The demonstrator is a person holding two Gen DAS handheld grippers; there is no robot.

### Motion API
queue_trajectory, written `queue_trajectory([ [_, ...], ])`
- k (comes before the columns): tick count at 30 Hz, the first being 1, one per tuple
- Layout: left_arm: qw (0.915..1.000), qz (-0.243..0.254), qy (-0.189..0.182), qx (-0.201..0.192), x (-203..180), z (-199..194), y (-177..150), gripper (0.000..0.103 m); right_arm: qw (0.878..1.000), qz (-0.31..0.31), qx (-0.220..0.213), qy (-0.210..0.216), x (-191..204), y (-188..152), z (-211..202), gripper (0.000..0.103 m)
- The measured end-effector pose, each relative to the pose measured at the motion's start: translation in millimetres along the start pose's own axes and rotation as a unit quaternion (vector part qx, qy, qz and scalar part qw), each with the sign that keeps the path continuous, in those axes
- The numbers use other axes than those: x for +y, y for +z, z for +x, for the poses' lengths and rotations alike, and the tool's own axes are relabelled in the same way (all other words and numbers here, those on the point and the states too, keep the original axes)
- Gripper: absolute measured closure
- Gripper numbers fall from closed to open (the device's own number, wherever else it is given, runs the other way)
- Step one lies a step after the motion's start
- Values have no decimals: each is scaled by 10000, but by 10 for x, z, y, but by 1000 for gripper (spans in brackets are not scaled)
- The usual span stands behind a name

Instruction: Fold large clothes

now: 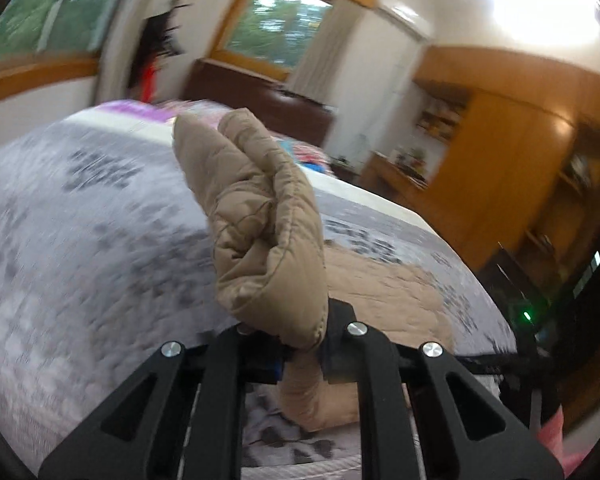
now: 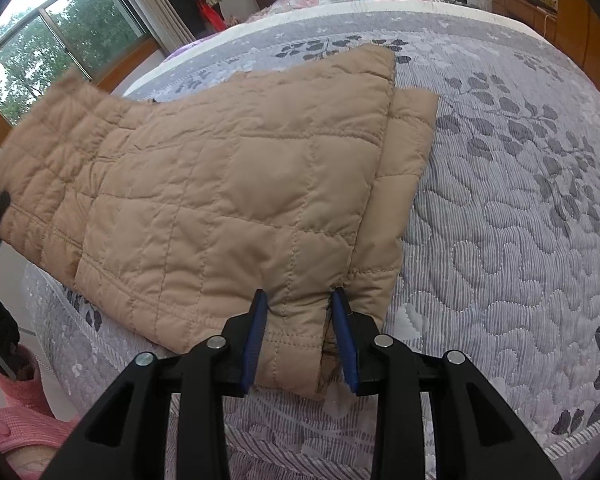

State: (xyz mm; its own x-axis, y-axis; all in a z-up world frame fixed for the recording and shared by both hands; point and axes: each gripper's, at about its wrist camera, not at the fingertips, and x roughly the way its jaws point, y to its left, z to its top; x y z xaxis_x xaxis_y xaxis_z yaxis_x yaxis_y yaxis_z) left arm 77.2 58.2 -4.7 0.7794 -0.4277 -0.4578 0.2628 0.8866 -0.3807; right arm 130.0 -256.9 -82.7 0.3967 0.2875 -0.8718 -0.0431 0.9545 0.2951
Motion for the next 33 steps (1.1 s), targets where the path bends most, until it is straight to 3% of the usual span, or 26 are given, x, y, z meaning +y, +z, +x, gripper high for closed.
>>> queue_trajectory([
  [6, 9965, 565, -502, 359, -439, 249, 10, 92, 10000, -11, 51, -17, 4, 3, 1, 70],
  [13, 9885, 918, -803, 891, -725, 703, -121, 92, 10000, -9, 92, -35, 5, 13, 23, 70],
  [23, 9736, 935, -845, 1905, -716, 1413, -441, 92, 9999, -17, 121, -42, 4, 10, 46, 69],
  [33, 9688, 997, -791, 2125, -635, 1636, -699, 90, 9999, -44, 131, -72, 13, 8, 66, 68],
])
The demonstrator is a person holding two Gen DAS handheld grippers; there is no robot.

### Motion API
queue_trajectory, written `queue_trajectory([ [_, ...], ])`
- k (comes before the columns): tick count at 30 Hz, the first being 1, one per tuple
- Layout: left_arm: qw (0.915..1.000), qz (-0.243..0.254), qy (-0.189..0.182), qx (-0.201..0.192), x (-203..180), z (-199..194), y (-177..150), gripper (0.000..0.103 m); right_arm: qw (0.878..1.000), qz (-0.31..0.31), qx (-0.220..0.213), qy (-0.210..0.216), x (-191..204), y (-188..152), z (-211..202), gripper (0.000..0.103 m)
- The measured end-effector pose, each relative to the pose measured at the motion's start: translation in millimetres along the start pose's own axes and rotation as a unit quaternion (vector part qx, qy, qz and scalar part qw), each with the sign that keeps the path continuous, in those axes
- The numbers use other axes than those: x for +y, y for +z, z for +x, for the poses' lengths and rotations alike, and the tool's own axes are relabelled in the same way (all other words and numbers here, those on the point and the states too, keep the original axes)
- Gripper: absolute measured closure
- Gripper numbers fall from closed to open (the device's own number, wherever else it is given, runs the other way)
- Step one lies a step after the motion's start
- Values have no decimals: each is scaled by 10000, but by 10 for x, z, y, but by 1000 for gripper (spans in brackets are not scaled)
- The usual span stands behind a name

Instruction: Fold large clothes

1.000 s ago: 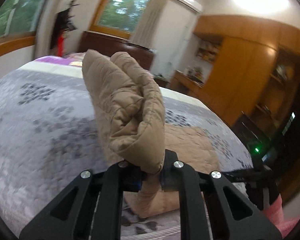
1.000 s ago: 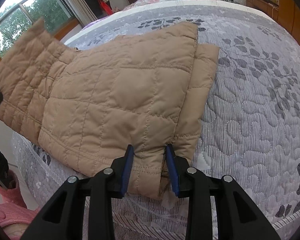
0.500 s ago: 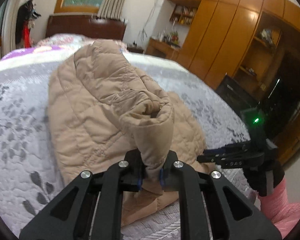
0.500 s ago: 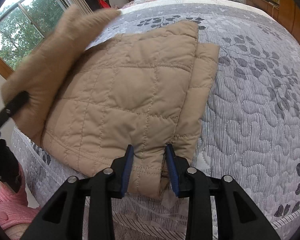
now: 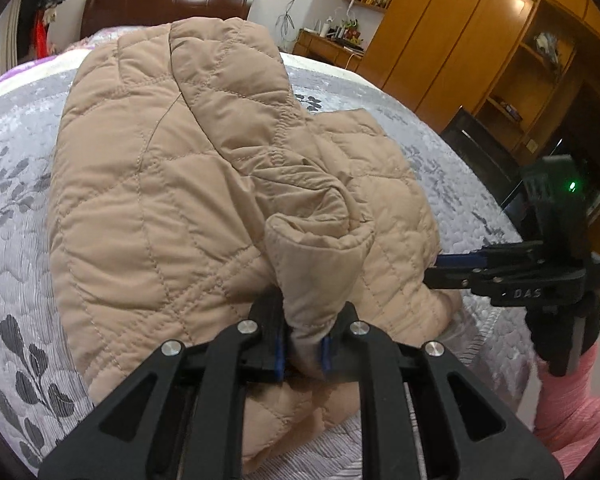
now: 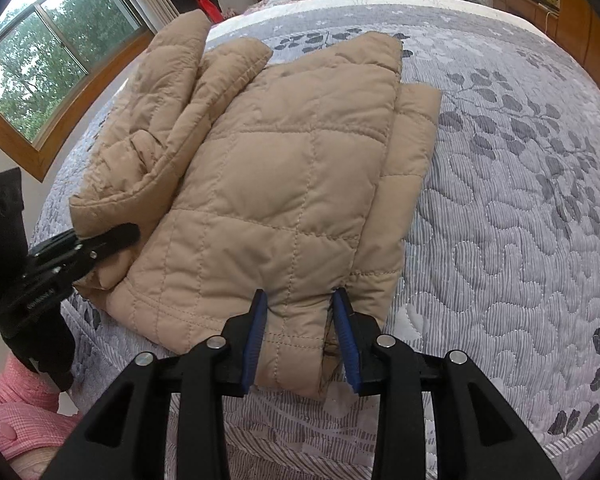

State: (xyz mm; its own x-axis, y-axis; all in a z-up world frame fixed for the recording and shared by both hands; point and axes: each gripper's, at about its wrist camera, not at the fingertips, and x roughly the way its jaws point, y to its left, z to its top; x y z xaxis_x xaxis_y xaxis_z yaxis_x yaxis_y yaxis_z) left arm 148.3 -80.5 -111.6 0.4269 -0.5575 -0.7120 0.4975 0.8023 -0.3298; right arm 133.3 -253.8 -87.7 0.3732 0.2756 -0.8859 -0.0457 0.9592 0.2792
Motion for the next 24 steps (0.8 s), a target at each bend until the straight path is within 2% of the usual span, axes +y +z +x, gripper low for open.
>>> queue_trajectory([
  [4, 10000, -14, -19, -51, -23, -31, 3, 89, 10000, -32, 9, -48, 28, -6, 7, 67],
  [7, 9990, -235, -367, -28, 12, -155, 47, 85, 10000, -61, 33, -62, 55, -5, -15, 66],
  [12, 9948, -512, -879, 12, 84, -457, 48, 72, 9998, -162, -34, -129, 120, 42, -159, 63],
  [15, 9906, -758, -1134, -36, 174, -673, 88, 71, 9994, -261, -179, -158, 189, 101, -305, 60],
  [17, 9916, -886, -941, -100, 236, -776, 149, 71, 9991, -307, -272, -73, 261, 191, -413, 56],
  [18, 9928, -943, -718, -179, 286, -832, 190, 71, 9990, -324, -301, -48, 301, 241, -453, 54],
  [21, 9926, -1071, -492, -287, 406, -904, 262, 71, 9987, -362, -346, 57, 431, 420, -521, 45],
  [23, 9940, -1066, 80, -249, 456, -864, 315, 71, 9985, -351, -316, 274, 536, 549, -534, 29],
  [24, 9937, -1018, 394, -248, 479, -837, 339, 71, 9984, -317, -293, 365, 572, 596, -531, 28],
])
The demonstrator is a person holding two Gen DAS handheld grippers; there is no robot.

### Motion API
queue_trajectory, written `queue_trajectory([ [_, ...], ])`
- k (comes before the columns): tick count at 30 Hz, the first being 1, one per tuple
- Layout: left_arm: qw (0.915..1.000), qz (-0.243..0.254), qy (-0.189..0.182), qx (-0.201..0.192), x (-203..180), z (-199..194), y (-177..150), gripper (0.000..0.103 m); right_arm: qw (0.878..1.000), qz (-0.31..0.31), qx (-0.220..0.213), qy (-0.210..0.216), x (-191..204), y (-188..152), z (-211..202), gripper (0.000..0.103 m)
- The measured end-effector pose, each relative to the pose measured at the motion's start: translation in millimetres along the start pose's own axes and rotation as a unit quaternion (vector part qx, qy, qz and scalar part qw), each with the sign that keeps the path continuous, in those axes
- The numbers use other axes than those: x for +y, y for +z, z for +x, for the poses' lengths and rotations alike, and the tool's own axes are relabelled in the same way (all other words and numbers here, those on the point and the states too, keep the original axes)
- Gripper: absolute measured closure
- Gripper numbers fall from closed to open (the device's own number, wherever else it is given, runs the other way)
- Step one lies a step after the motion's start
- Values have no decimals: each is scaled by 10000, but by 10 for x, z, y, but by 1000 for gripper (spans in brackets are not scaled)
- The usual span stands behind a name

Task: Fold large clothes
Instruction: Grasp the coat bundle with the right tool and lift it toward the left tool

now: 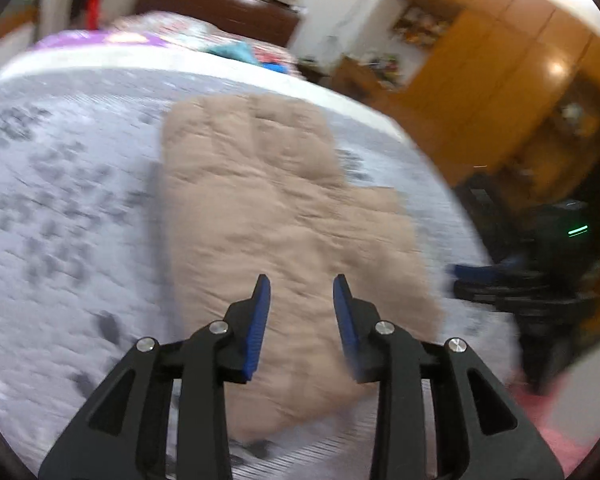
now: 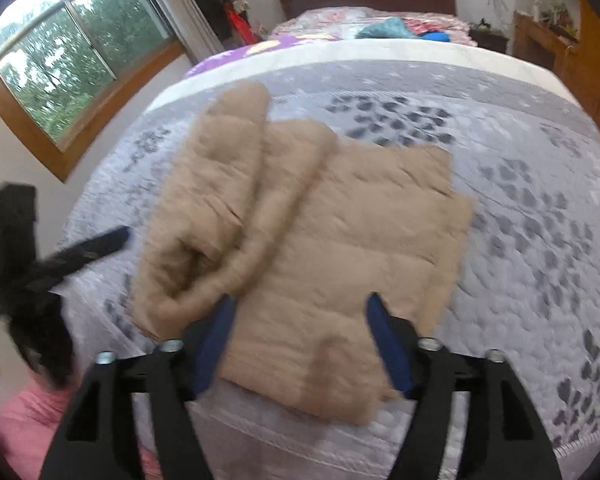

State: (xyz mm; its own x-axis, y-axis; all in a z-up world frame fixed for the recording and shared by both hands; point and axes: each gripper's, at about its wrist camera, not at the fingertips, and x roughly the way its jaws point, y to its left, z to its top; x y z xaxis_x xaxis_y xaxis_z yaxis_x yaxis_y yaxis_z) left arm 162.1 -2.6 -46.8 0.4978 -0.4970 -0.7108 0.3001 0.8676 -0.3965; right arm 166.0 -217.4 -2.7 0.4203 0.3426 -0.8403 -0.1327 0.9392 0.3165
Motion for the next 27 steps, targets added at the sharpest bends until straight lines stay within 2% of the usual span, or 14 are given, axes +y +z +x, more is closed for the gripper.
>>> queue_trajectory([
  [1, 9992, 45, 390, -10, 13, 50, 36, 71, 9999, 35, 36, 91, 39, 65, 21, 28],
  [2, 9980, 56, 624, 2, 17, 100, 72, 71, 9998, 50, 83, 175, 92, 134, 54, 27],
  [4, 9969, -9, 784, 105, 87, 193, 136, 71, 9993, 86, 193, 295, 174, 270, 122, 25],
  [7, 9962, -172, 811, 264, 156, 314, 194, 71, 9984, 105, 397, 383, 267, 368, 240, 24],
  [13, 9954, -97, 939, 182, 174, 335, 201, 68, 9942, 187, 881, 585, 386, 454, 559, 23],
  [19, 9946, 16, 1032, 108, 128, 327, 204, 68, 9913, 260, 1121, 645, 364, 447, 810, 24],
  [21, 9945, 36, 1045, 87, 126, 326, 203, 68, 9903, 266, 1204, 641, 355, 436, 905, 32],
  [24, 9944, 59, 1051, 73, 116, 316, 202, 68, 9887, 281, 1297, 701, 346, 401, 1009, 52],
  [26, 9943, 72, 1057, 76, 111, 310, 193, 68, 9895, 172, 1222, 757, 379, 394, 1016, 64],
  [27, 9941, 80, 1080, 70, 102, 307, 186, 68, 9907, 68, 1137, 745, 409, 390, 985, 67],
])
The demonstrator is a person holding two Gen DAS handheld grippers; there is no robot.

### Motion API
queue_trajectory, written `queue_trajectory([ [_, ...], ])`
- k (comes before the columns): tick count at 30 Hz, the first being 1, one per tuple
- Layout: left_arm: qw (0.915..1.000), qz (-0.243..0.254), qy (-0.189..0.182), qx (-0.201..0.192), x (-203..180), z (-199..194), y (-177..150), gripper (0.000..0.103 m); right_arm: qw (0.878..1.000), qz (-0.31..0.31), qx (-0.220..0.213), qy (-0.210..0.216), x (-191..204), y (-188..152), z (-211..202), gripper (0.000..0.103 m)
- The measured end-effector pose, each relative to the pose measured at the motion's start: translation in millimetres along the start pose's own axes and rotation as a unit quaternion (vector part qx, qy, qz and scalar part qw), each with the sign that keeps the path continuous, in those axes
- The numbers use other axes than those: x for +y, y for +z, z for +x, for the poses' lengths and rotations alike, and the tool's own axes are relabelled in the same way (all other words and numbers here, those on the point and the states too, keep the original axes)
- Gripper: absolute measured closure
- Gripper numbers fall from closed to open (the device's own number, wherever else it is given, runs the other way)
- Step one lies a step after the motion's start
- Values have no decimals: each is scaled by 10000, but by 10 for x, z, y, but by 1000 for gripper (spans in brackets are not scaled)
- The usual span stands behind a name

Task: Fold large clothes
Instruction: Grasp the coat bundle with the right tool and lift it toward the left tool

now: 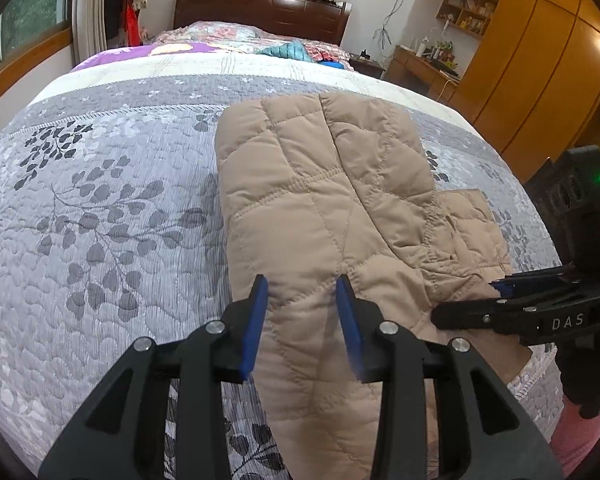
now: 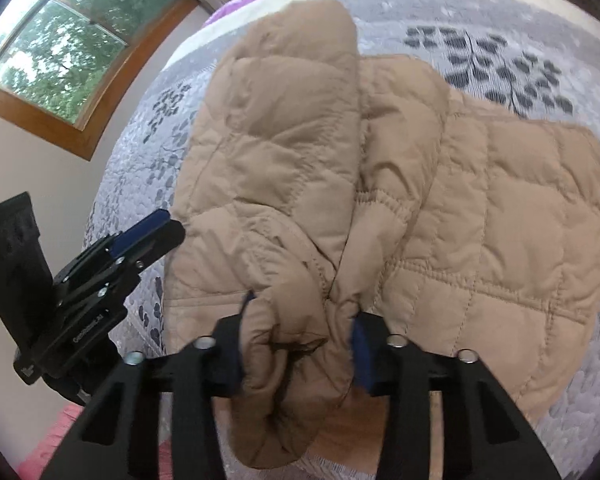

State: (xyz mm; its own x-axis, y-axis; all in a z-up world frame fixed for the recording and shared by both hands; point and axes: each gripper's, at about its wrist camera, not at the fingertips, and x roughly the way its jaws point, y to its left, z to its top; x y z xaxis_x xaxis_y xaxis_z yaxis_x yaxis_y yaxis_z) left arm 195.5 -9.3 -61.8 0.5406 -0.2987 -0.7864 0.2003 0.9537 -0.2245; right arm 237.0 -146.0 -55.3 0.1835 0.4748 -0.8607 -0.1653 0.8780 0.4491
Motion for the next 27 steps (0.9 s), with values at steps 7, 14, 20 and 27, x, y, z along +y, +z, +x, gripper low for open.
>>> queue_trajectory([
  [7, 9999, -12, -18, -117, -11, -114, -16, 68, 9966, -663, -445, -221, 287, -77, -307, 77],
  [14, 9994, 59, -126, -315, -95, -297, -19, 65, 9878, -980, -1117, -472, 398, -245, -917, 78],
  [20, 9986, 271, -249, -390, -278, -357, -24, 64, 9829, -883, -1441, -735, 224, -393, -1265, 78],
  [27, 9973, 573, -382, -256, -539, -225, -49, 64, 9827, -562, -1526, -888, -105, -480, -1345, 78],
])
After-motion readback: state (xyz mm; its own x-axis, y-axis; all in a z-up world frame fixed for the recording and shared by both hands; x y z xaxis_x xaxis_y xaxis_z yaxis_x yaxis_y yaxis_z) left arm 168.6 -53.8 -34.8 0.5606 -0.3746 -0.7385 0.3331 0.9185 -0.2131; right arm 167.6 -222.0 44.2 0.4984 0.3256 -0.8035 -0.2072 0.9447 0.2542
